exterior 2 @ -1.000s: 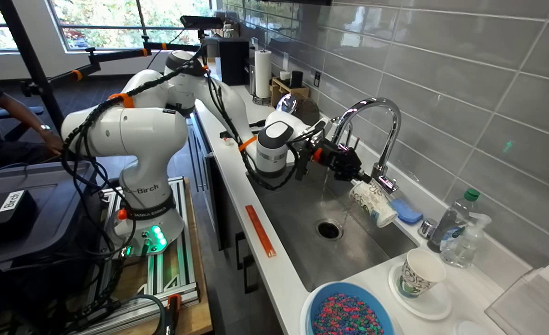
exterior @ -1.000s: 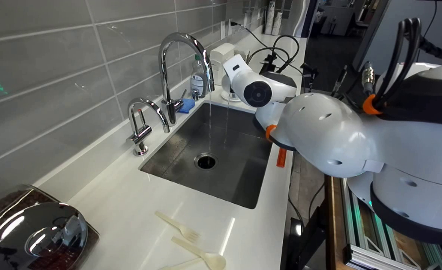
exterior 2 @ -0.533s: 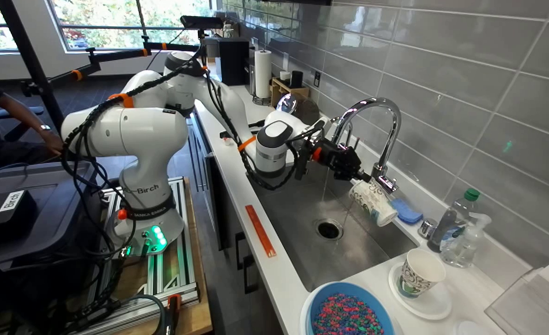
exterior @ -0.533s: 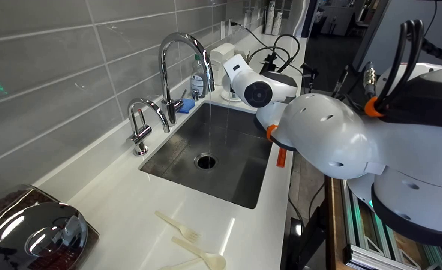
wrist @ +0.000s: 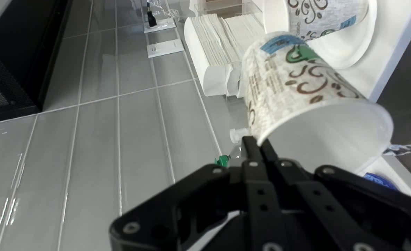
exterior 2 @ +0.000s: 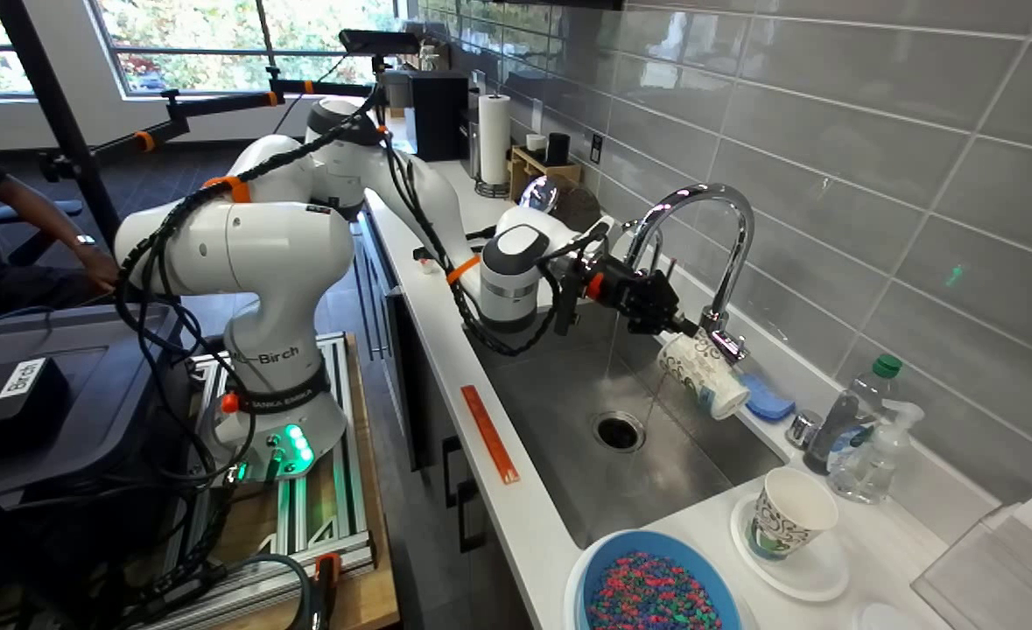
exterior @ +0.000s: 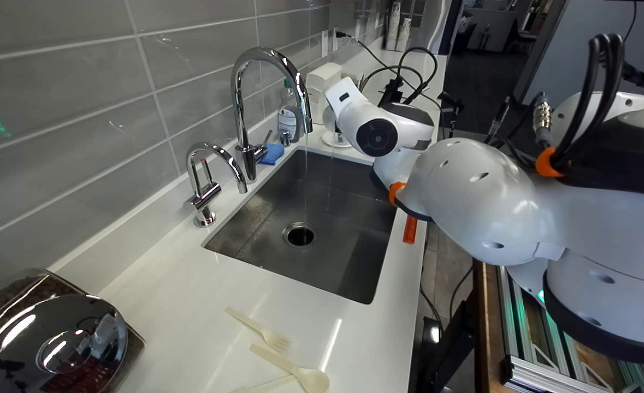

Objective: Empty the cup that's in the sink

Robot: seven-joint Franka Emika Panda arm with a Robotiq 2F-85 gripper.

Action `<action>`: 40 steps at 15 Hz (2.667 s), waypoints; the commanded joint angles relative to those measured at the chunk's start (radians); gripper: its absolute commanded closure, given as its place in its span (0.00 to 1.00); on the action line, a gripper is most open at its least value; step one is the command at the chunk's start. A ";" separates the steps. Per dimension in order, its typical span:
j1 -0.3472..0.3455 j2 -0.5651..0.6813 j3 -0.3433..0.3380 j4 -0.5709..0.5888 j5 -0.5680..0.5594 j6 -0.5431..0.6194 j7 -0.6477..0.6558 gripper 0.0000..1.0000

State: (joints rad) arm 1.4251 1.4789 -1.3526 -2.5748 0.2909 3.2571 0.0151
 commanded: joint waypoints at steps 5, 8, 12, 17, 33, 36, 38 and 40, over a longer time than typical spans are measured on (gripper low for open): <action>0.037 0.004 -0.075 -0.053 -0.059 -0.020 -0.004 0.99; 0.038 0.005 -0.095 -0.060 -0.074 -0.019 -0.003 0.99; 0.041 0.006 -0.108 -0.068 -0.083 -0.017 -0.003 0.99; 0.042 0.006 -0.113 -0.070 -0.086 -0.017 -0.004 0.99; 0.039 0.006 -0.151 -0.072 -0.106 -0.003 -0.017 0.99; 0.039 0.006 -0.152 -0.072 -0.107 -0.003 -0.018 0.99; 0.039 0.006 -0.152 -0.072 -0.107 -0.002 -0.019 0.99; 0.040 0.006 -0.152 -0.073 -0.108 -0.002 -0.020 0.99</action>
State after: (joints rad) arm 1.4467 1.4836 -1.4950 -2.6288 0.2103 3.2569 -0.0006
